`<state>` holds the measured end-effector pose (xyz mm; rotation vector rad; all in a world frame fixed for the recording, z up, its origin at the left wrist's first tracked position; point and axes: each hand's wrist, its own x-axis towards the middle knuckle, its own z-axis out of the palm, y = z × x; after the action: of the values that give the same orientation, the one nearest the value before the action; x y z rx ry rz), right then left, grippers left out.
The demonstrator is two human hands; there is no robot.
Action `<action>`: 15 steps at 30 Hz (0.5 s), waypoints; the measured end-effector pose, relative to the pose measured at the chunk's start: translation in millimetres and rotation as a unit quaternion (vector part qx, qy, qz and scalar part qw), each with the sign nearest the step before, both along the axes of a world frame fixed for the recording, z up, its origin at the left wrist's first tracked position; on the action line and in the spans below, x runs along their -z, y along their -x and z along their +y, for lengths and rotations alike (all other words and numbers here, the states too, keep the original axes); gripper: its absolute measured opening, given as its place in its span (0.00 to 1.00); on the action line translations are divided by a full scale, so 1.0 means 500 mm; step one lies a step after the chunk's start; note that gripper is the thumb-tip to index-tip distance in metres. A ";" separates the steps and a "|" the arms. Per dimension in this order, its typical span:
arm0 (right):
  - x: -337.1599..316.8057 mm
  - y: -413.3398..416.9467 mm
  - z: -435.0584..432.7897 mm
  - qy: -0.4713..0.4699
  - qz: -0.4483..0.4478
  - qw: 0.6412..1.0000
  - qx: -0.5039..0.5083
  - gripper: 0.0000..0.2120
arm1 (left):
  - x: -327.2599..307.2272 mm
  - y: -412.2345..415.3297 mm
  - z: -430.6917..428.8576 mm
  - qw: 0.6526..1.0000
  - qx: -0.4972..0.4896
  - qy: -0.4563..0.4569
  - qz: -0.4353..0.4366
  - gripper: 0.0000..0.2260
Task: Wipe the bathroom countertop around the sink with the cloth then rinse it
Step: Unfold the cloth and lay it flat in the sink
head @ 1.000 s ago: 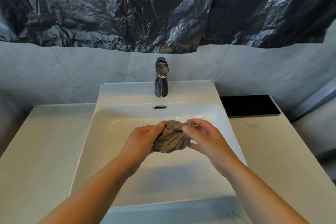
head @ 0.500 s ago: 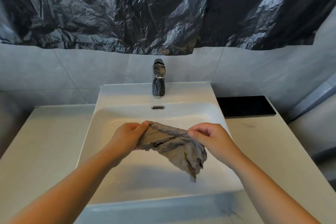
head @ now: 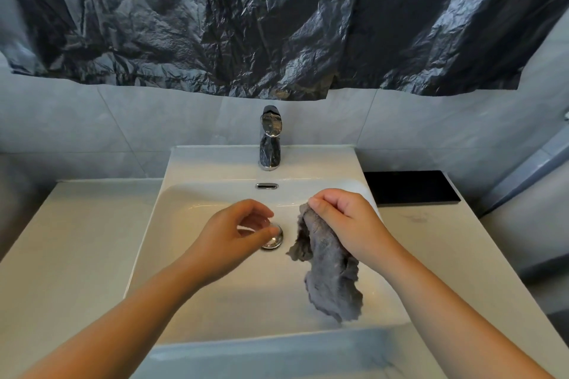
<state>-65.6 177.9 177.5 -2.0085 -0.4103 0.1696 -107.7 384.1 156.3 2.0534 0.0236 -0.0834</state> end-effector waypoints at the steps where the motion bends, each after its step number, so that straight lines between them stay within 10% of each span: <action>1: -0.008 -0.002 0.002 -0.002 -0.002 1.000 -0.002 0.10 | 0.002 0.006 -0.010 1.000 0.002 0.018 -0.003 0.10; 8: -0.074 -0.008 0.005 -0.013 0.008 0.999 -0.047 0.10 | 0.026 0.009 -0.057 0.996 0.004 0.089 -0.027 0.14; 15: -0.094 -0.010 -0.013 0.026 0.016 0.998 -0.049 0.04 | -0.029 -0.015 -0.008 0.995 -0.019 -0.062 -0.081 0.11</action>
<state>-60.7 171.3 224.8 -2.0350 -0.4893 0.2766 -100.1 380.0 170.6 2.1773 -0.0326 0.1116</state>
